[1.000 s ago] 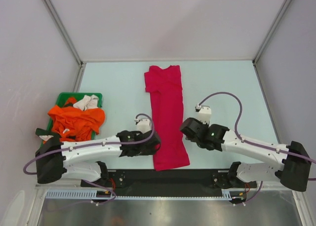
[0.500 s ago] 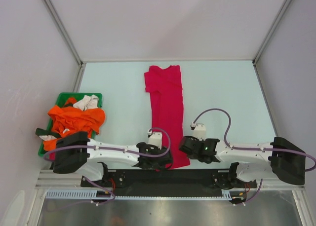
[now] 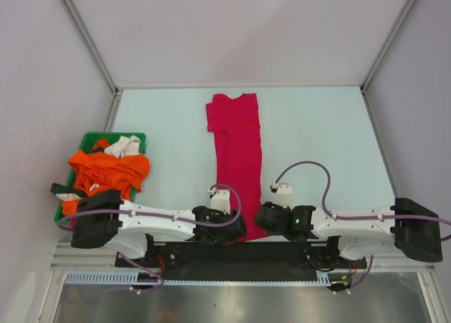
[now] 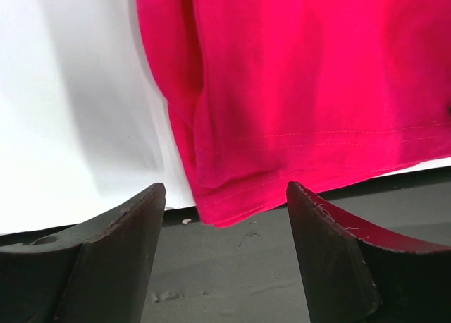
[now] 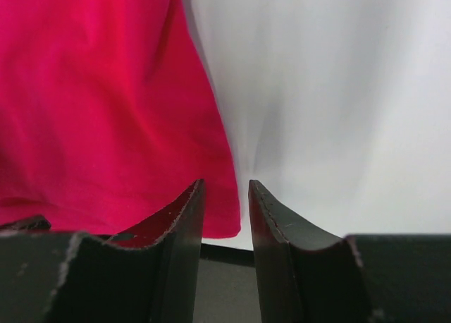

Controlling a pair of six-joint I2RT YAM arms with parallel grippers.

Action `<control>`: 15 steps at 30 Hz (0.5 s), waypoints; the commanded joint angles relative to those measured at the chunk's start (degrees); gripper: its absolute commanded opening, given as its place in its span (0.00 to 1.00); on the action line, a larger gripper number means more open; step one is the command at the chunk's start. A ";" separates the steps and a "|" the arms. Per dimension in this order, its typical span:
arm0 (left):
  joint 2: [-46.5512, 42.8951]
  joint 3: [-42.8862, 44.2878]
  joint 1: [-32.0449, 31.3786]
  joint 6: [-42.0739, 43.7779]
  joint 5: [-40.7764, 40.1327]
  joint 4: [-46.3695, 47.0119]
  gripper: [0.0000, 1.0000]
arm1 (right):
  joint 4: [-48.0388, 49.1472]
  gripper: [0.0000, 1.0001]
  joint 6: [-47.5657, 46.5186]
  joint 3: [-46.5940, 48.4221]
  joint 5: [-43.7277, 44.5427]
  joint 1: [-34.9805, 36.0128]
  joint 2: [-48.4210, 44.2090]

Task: Fold and stack the t-shirts
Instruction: Grab the bottom of the folded rectangular tshirt with both arms

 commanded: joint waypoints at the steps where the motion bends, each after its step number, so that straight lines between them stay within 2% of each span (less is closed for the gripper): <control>1: 0.11 0.31 -0.32 -1.21 -1.53 2.34 0.76 | 0.32 0.36 3.72 -1.25 0.64 1.50 0.65; 5: 0.55 0.57 -0.41 -0.51 -1.53 3.04 0.77 | 1.38 0.36 4.69 -2.56 -0.06 1.77 1.44; 10: 0.73 0.57 -0.32 -0.42 -1.09 3.22 0.77 | 2.87 0.29 6.01 -4.32 -2.26 1.77 3.02; 12: 0.90 0.49 -0.32 -0.51 -0.91 3.39 0.77 | 3.14 0.25 6.71 -5.03 -2.79 1.77 3.29; 14: 0.99 0.22 -0.32 -0.77 -0.56 3.74 0.77 | 3.23 0.14 7.33 -5.64 -3.58 1.77 3.38; 15: 1.08 0.13 -0.32 -0.86 -0.12 3.83 0.77 | 3.23 0.13 7.42 -5.82 -3.93 1.77 3.46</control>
